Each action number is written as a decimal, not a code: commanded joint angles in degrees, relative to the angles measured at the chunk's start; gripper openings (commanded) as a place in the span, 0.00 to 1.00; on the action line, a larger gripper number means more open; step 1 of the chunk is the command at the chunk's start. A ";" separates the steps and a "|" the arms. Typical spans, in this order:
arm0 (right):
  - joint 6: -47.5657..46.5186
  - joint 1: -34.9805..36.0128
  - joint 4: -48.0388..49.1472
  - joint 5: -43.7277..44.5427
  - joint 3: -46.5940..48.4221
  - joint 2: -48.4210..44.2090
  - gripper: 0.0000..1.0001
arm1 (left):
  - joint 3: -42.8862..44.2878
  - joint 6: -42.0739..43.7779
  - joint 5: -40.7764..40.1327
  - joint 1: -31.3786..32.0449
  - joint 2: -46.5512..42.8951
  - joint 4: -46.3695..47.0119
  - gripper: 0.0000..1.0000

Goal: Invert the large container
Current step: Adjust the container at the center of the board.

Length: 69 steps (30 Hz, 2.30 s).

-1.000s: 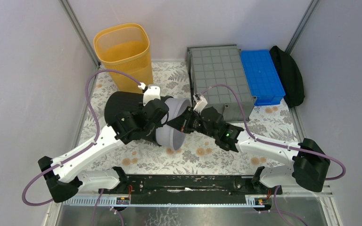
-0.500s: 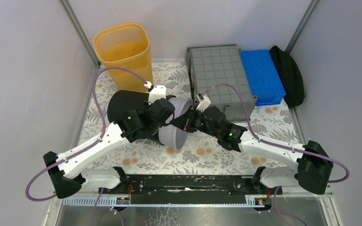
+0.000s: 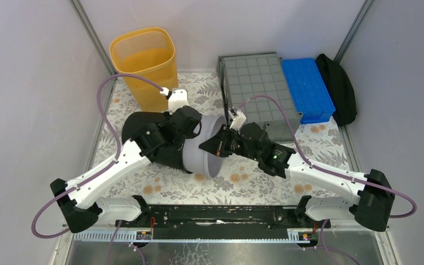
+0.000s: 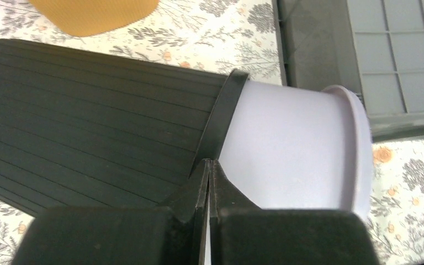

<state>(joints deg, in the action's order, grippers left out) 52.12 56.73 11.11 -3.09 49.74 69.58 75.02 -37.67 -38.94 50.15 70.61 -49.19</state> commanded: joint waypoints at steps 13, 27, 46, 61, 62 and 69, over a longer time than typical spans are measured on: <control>-9.82 3.12 -1.22 -8.36 15.71 -0.22 0.00 | -2.35 3.78 -0.43 -8.32 -4.09 -12.95 0.62; -14.72 3.12 -3.74 -6.79 18.69 -6.84 0.00 | 0.32 5.69 1.65 -13.93 -6.03 -11.90 0.61; -20.90 3.17 -13.81 -11.10 31.87 0.46 0.00 | -1.65 7.30 5.22 -17.28 -7.53 -9.87 0.62; -33.87 3.16 -42.52 -10.56 49.72 6.72 0.00 | -5.04 8.31 7.32 -19.85 -7.81 -8.38 0.63; -34.37 3.13 -43.43 -10.74 50.16 6.63 0.00 | -5.12 8.38 7.39 -20.03 -7.82 -8.31 0.63; -38.13 3.17 -50.55 -11.80 50.57 5.65 0.00 | -5.05 8.90 7.65 -20.62 -7.61 -8.21 0.63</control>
<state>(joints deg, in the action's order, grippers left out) 18.81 59.61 -40.99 -13.04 96.60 78.37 70.46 -29.78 -32.08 29.91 62.94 -58.54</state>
